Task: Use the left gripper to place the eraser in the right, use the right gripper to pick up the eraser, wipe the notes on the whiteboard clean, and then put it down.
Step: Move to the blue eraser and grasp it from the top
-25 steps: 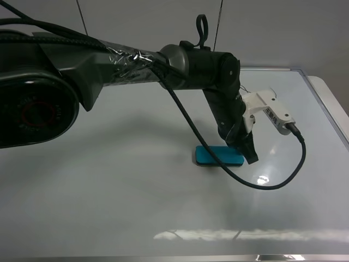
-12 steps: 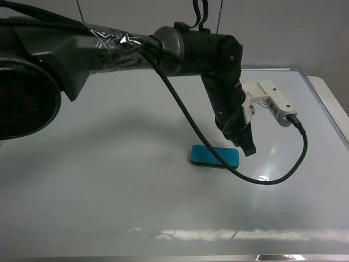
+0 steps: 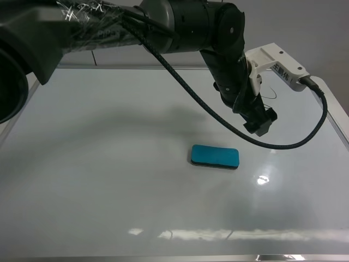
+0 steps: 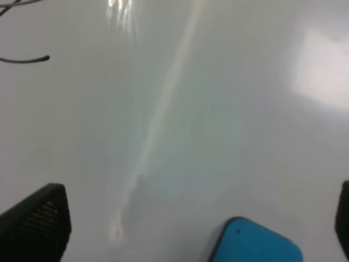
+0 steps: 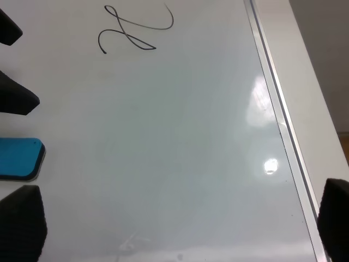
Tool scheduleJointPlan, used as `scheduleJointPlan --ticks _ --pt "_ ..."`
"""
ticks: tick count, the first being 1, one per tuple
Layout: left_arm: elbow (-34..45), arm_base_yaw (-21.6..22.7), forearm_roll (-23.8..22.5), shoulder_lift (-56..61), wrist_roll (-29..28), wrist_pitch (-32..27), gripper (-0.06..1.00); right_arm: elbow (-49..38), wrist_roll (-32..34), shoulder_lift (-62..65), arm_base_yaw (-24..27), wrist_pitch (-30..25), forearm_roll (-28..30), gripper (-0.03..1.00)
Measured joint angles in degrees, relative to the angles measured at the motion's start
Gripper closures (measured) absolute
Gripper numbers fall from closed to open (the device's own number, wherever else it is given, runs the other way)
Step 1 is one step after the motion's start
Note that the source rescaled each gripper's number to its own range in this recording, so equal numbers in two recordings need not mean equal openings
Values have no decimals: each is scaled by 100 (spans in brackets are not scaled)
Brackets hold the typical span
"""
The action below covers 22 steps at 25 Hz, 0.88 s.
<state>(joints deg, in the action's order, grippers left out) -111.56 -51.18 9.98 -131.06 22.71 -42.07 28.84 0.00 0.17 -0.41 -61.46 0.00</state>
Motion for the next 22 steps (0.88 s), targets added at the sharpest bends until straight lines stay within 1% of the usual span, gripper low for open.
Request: scheduleJointPlan --ticks 2,4,6,7,9,13,15,19,22 --pt "0 0 -55 6 -18 -82 -5 0 0 0 0 0 0 -3" --pt "0 6 -191 32 -30 -365 -5 0 0 0 0 0 0 -3" --pt "0 46 -262 82 -36 -820 -5 0 0 0 0 0 0 -3" --pt "0 170 -273 188 -37 -1261 -5 0 0 0 0 0 0 -3" --pt "0 378 -273 362 -45 -1727 -5 0 0 0 0 0 0 -3" --pt "0 1027 -178 874 -152 -2428 -5 0 0 0 0 0 0 -3" --pt "0 1411 -60 1198 -291 -2593 -5 0 0 0 0 0 0 -3" --pt "0 2279 166 2081 -547 -2672 -5 0 0 0 0 0 0 -3" --pt "0 3002 206 2824 -739 -2679 -5 0 0 0 0 0 0 -3"
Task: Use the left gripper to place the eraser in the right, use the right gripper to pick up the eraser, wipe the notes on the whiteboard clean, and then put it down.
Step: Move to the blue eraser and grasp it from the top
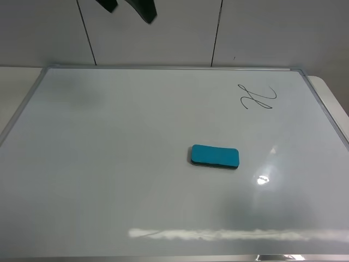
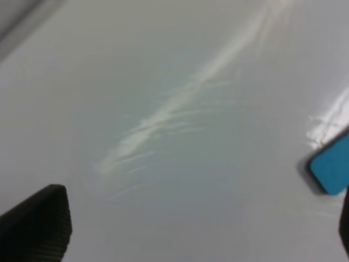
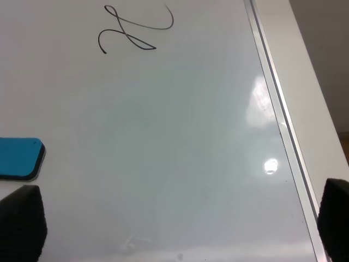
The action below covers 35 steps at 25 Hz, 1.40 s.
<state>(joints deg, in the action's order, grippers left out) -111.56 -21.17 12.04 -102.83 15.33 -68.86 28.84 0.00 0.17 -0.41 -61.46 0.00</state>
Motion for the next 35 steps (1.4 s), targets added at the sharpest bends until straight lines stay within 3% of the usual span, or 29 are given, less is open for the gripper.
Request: scheduleJointPlan --ticks 9,13,17,21,25,30,35 --pt "467 2373 -34 2606 -148 -7 -6 0 0 0 0 0 0 -3" --pt "1254 2901 -442 4050 -144 -7 -6 0 0 0 0 0 0 -3" --pt "2524 2917 -1204 5711 -249 -13 -6 0 0 0 0 0 0 -3" --pt "3951 2895 -1643 7337 -742 -10 -6 0 0 0 0 0 0 -3" --pt "5379 2479 -1702 8481 -1109 -16 -6 0 0 0 0 0 0 -3" --pt "6777 1783 -1726 9155 -2059 238 -6 0 0 0 0 0 0 -3" --pt "8118 1692 -1813 9330 -2393 633 -6 0 0 0 0 0 0 -3"
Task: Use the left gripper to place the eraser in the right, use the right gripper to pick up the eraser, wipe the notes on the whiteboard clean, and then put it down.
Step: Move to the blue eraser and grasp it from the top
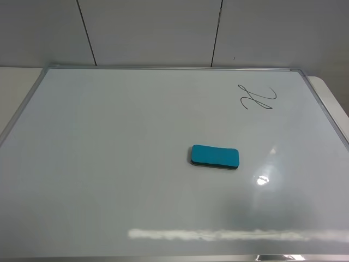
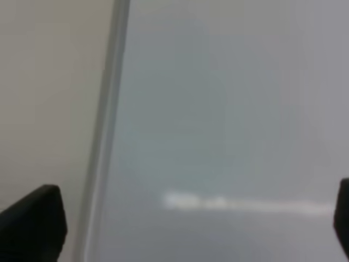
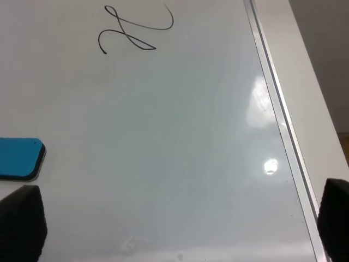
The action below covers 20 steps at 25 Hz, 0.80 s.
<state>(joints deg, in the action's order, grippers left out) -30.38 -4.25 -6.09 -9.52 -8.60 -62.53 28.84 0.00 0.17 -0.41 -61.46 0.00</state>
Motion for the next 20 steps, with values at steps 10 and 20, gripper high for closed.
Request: scheduleJointPlan --ticks 10,20 --pt "82 186 -251 964 -108 129 -6 0 0 0 0 0 0 -3" --pt "82 645 -274 985 -109 133 -6 0 0 0 0 0 0 -3"
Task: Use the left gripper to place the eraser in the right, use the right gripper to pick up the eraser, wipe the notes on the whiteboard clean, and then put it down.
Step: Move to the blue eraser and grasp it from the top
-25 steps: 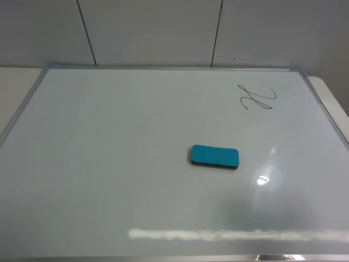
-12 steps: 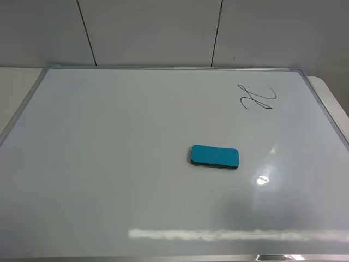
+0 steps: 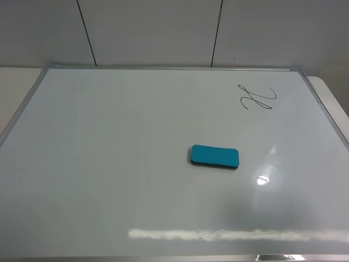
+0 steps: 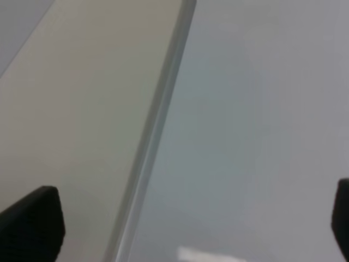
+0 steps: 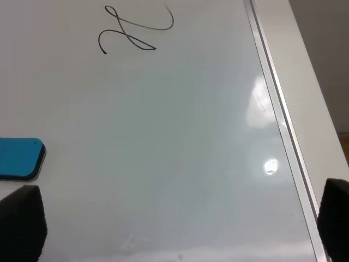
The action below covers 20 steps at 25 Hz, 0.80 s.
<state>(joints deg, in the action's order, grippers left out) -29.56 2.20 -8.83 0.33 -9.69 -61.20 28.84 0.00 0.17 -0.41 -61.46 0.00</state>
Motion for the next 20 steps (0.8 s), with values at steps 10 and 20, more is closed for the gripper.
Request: scheduleJointPlan --ticks 10,20 --pt "0 -704 -7 0 0 0 -6 0 0 0 0 0 0 -3" --pt "0 -699 -7 0 0 0 -6 0 0 0 0 0 0 -3"
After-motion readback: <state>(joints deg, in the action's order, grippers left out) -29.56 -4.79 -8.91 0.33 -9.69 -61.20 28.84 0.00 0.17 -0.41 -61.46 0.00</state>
